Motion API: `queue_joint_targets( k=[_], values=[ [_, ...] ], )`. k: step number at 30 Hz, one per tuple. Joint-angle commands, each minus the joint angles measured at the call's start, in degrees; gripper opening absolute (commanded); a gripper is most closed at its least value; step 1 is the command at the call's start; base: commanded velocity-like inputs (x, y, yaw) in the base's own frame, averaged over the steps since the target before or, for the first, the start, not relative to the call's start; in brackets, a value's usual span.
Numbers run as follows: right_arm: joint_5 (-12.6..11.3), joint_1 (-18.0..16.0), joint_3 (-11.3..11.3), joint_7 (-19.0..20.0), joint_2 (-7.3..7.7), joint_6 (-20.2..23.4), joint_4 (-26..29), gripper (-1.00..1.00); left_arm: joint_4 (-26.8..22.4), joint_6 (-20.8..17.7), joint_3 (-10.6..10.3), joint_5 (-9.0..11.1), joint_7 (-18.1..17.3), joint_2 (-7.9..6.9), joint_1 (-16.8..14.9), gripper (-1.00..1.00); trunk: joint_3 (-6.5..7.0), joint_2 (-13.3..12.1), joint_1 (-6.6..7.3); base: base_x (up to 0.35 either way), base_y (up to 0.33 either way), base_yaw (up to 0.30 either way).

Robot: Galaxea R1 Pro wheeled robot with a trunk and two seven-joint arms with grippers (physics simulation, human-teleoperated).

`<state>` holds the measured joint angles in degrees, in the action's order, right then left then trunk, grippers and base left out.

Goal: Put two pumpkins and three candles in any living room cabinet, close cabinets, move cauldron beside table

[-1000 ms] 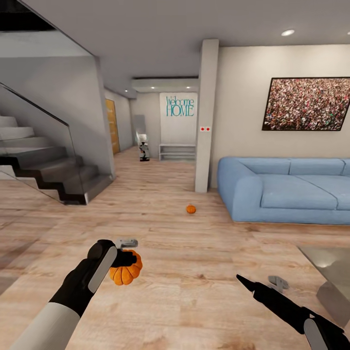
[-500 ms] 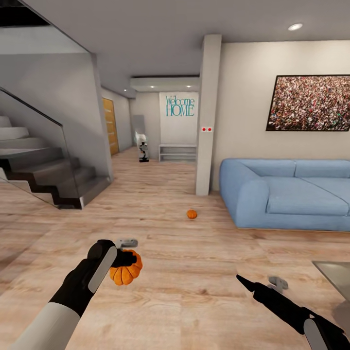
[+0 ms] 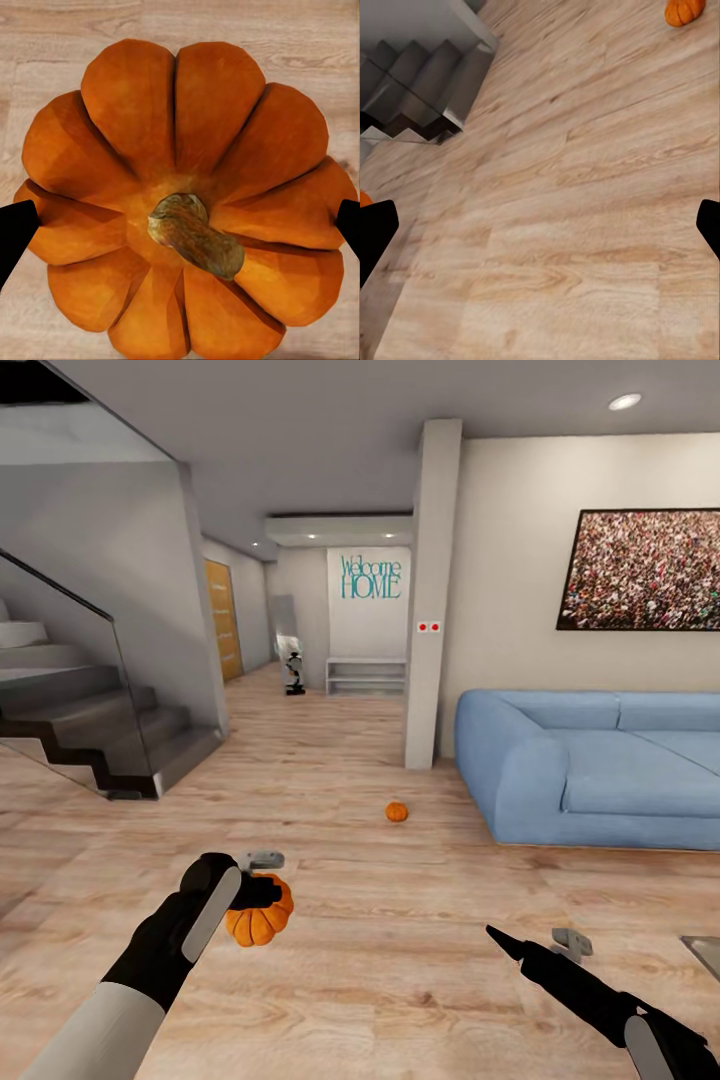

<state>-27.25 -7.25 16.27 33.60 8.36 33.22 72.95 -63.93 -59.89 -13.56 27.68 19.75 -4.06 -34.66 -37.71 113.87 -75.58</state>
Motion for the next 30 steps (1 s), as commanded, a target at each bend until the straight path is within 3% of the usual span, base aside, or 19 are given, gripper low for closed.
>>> queue_joint_targets(
  k=[1, 30],
  values=[
    [-0.35, -0.04, 0.08, 0.06, -0.01, 0.44, 0.01, 1.00, -0.06, -0.11, -0.17, 0.42, 0.64, 0.00, -0.06, -1.00, -0.06, 0.03, -0.03, 0.337, 0.000, 0.000],
    [-0.28, -0.04, -0.01, -0.50, -0.09, 0.44, -0.32, 1.00, -0.05, -0.11, -0.17, 0.41, 0.64, 0.19, -0.06, -1.00, -0.06, 0.03, -0.03, 0.337, 0.000, 0.000]
  ],
)
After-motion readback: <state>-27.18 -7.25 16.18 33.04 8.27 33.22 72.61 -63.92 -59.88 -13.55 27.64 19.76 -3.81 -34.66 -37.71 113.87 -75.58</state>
